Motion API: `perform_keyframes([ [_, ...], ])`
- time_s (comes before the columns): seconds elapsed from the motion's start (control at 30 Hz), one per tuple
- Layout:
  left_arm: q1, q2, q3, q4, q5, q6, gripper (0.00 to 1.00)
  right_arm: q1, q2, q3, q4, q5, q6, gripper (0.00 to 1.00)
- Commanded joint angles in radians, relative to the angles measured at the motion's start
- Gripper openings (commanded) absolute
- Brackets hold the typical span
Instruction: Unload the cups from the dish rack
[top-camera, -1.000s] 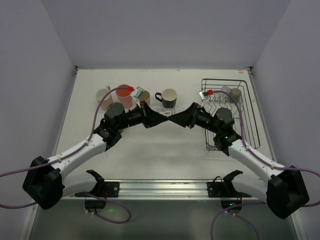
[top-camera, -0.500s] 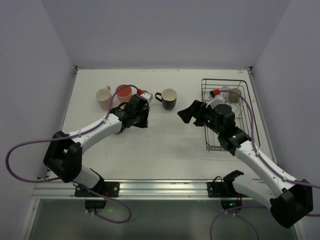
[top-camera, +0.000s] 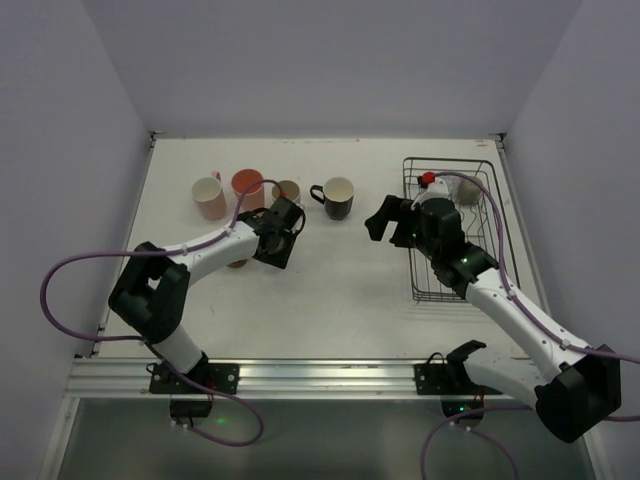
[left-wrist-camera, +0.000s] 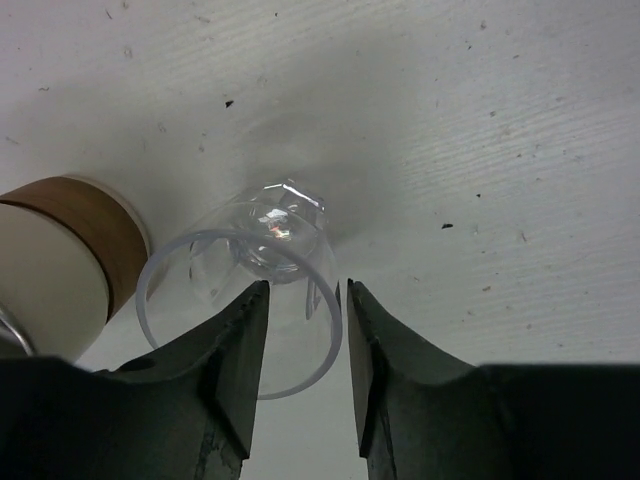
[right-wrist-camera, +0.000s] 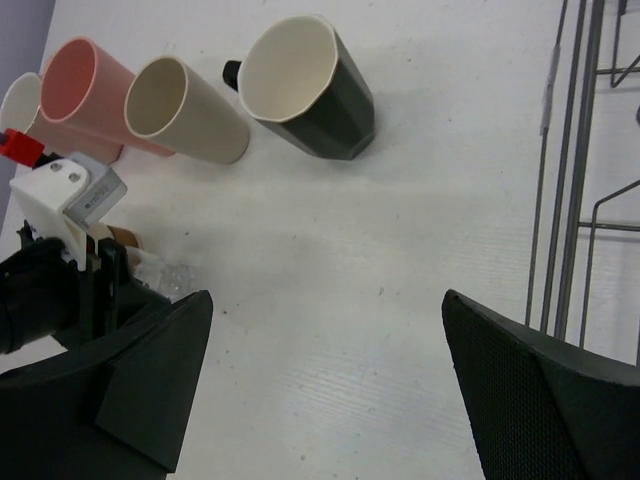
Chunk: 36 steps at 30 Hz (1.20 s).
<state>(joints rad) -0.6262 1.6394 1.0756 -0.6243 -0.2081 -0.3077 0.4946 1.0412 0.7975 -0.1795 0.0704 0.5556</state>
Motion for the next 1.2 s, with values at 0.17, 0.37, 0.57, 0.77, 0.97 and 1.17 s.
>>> perform_keyframes([
  [0.17,-0.012,-0.039,0.063,-0.029,-0.042,0.012,0.58,-0.134,0.078,0.137,-0.046,0.108,-0.075,0.96],
  [0.37,-0.017,-0.244,0.119,0.011,0.002,0.005,0.83,-0.327,0.201,0.230,-0.093,0.164,-0.120,0.87],
  [0.57,-0.017,-0.470,0.072,0.167,0.160,0.025,0.91,-0.447,0.430,0.416,-0.147,0.198,-0.158,0.76],
  [0.77,-0.017,-0.639,-0.011,0.221,0.167,0.078,0.93,-0.490,0.690,0.638,-0.239,0.239,-0.203,0.72],
  [0.97,-0.017,-0.704,-0.112,0.302,0.170,0.096,0.94,-0.490,0.874,0.818,-0.324,0.250,-0.237,0.70],
  [1.17,-0.017,-0.684,-0.124,0.307,0.191,0.102,0.94,-0.521,0.970,0.936,-0.377,0.246,-0.260,0.69],
])
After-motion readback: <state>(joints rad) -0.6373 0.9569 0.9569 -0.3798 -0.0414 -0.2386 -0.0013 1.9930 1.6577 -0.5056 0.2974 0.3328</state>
